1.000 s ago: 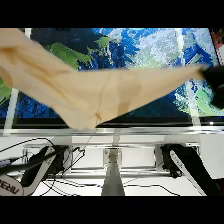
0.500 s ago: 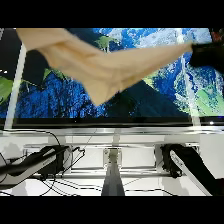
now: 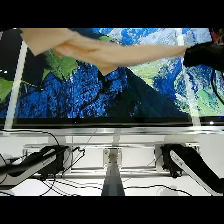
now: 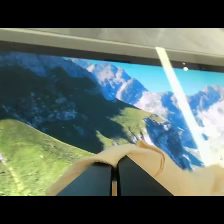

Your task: Fold the clothes and pants, and hang the long-sleeved shirts on hangers.

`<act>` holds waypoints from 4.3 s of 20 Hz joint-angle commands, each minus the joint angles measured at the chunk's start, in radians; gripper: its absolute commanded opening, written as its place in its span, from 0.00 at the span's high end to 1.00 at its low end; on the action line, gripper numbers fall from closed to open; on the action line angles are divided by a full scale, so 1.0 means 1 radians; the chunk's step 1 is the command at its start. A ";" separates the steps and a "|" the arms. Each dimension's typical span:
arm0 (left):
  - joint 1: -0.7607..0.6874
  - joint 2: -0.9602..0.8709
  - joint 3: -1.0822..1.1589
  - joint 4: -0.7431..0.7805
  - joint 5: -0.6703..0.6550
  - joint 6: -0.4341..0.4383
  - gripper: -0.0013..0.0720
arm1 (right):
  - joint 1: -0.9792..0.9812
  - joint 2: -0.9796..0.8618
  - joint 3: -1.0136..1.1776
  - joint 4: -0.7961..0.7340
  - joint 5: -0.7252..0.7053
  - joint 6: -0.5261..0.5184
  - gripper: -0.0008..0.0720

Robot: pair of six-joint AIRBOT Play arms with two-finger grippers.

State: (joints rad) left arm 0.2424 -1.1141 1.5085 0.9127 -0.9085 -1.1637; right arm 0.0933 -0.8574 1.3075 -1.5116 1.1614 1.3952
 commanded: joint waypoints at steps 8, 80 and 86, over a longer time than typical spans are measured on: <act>0.021 0.303 0.002 0.054 0.419 0.000 0.96 | 0.001 0.340 0.002 0.049 0.043 -0.022 0.98; 0.466 0.269 -0.006 -0.896 -0.142 0.342 0.96 | 0.000 0.231 0.179 -0.082 -0.377 0.130 0.97; 0.550 0.460 -0.006 -0.771 -0.028 0.322 0.96 | 0.000 0.419 0.251 -0.002 -0.346 0.130 0.98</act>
State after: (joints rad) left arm 0.7544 -0.7364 1.4960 0.0666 -1.0195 -0.8227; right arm 0.0933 -0.5144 1.5280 -1.5528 0.7856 1.5253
